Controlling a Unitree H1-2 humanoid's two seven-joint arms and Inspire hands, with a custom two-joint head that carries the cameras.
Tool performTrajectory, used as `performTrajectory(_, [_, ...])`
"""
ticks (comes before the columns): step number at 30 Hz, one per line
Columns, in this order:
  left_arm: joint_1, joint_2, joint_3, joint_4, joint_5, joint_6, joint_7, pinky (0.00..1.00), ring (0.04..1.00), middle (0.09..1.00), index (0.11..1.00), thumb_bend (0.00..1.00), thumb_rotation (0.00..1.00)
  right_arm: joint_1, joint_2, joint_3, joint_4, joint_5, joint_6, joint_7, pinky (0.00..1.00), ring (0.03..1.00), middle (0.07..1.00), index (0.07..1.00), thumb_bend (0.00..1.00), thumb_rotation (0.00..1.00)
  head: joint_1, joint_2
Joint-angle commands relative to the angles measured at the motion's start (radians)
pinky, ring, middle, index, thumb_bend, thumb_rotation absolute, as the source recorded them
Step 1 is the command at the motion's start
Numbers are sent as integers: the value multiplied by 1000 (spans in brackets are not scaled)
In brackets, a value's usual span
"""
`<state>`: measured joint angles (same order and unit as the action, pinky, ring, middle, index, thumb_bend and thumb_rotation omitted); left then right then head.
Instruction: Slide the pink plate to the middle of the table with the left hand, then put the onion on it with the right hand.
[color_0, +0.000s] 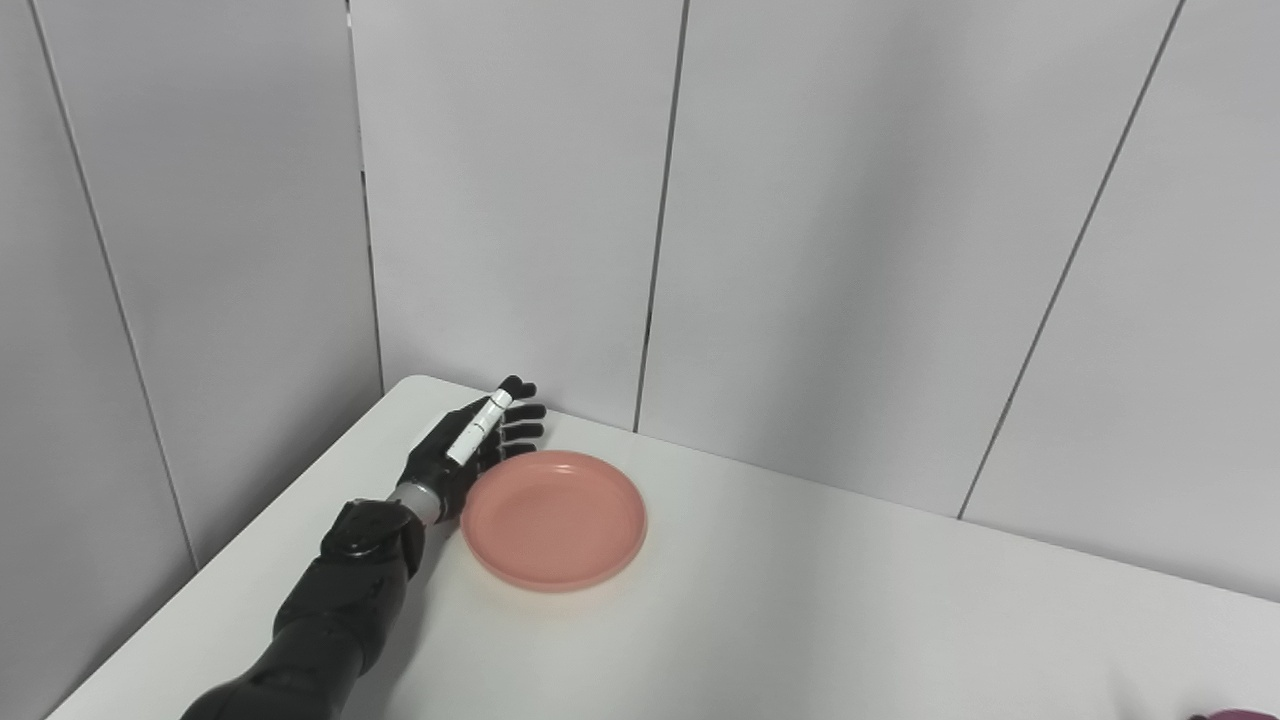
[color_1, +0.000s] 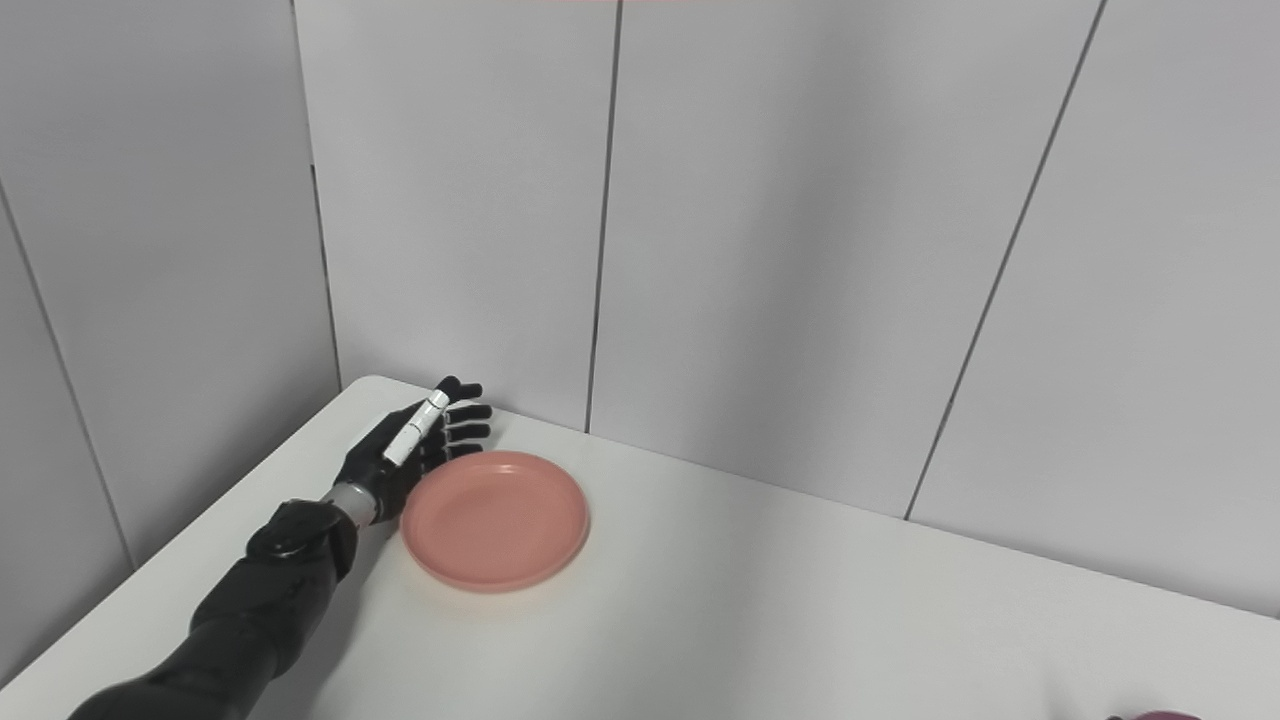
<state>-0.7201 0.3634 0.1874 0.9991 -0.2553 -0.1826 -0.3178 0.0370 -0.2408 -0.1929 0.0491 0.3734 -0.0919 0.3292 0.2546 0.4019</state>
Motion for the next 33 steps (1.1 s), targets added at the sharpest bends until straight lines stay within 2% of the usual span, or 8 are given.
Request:
performTrajectory(1, [-9,-4,-14,-75,11,2,-5,756,786,783,814,814,785,123,74,34,116,24,17,13,1000,983,963,974,769,828,-3,9])
performTrajectory(4, [38,-35,-29,-166,44,22,49,748,770,770,804,823,804,121,73,32,117,20,17,14,999,980,959,963,781,828,-3,20])
performTrajectory(7, [76,-74,-30,-243,58,60,106,758,776,777,808,750,814,121,74,34,106,13,26,6,992,975,951,956,794,833,-8,28])
performTrajectory(11, [125,-116,-42,-335,81,116,158,795,795,797,824,725,824,126,78,35,88,12,39,-5,987,970,945,949,798,822,-10,40])
performTrajectory(20, [211,-173,-65,-521,75,236,166,849,828,824,836,766,806,138,89,39,45,19,70,-27,966,958,935,925,823,782,-27,60])
performTrajectory(24, [244,-199,-57,-619,73,301,193,863,845,839,858,727,823,139,93,40,33,20,76,-31,943,943,925,919,828,768,-40,71])
performTrajectory(29, [288,-231,-54,-745,87,373,241,840,835,833,853,706,827,137,94,42,24,18,80,-32,914,929,911,901,848,748,-75,91])
performTrajectory(33, [323,-236,-64,-825,73,433,228,818,821,826,842,695,829,138,97,47,15,15,78,-33,885,906,893,875,897,697,-115,107])
